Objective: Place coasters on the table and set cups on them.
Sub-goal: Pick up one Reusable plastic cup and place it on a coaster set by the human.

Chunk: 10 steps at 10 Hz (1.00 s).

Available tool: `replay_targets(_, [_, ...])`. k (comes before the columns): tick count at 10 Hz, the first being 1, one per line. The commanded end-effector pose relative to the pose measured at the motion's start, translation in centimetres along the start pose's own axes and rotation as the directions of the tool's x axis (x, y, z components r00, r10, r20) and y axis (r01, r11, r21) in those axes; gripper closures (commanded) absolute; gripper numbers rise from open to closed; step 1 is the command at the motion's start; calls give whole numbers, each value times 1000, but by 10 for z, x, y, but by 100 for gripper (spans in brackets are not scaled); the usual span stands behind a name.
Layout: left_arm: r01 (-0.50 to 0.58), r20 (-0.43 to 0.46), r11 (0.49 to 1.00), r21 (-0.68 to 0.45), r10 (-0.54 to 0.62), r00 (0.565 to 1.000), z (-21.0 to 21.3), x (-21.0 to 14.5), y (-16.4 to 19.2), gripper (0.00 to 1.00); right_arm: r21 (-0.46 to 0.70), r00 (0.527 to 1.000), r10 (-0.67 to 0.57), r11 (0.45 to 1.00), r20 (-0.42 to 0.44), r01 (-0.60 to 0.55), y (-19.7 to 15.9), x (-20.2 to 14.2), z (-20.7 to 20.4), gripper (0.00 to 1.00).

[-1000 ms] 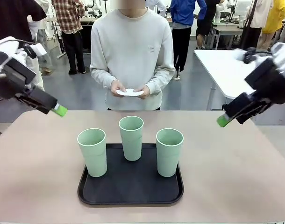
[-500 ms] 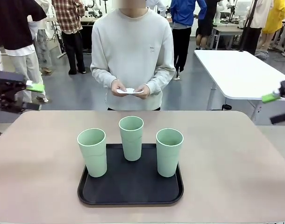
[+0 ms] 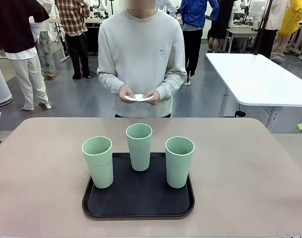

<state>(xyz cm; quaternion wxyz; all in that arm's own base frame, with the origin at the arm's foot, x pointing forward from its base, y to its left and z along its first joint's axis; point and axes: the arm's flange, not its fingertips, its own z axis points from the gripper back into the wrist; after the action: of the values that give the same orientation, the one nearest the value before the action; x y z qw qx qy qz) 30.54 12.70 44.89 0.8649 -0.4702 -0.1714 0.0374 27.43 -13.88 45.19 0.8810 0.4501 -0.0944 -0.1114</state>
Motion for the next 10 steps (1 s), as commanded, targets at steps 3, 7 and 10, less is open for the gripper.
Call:
replay_targets(3, [24, -25, 996, 84, -22, 999, 33, -7, -10, 0, 7, 1000, 10, 1000, 27, -10, 0, -34, -2, 0])
replay_targets(7, [51, -71, 987, 152, -41, 997, 42, -11, -21, 0, 3, 1000, 23, 1000, -19, -23, 1, -37, -3, 0])
replay_targets(10, [48, -31, 993, 104, -45, 998, 36, -4, -13, 0, 1, 1000, -1, 1000, 6, 1, 5, -14, 14, 0])
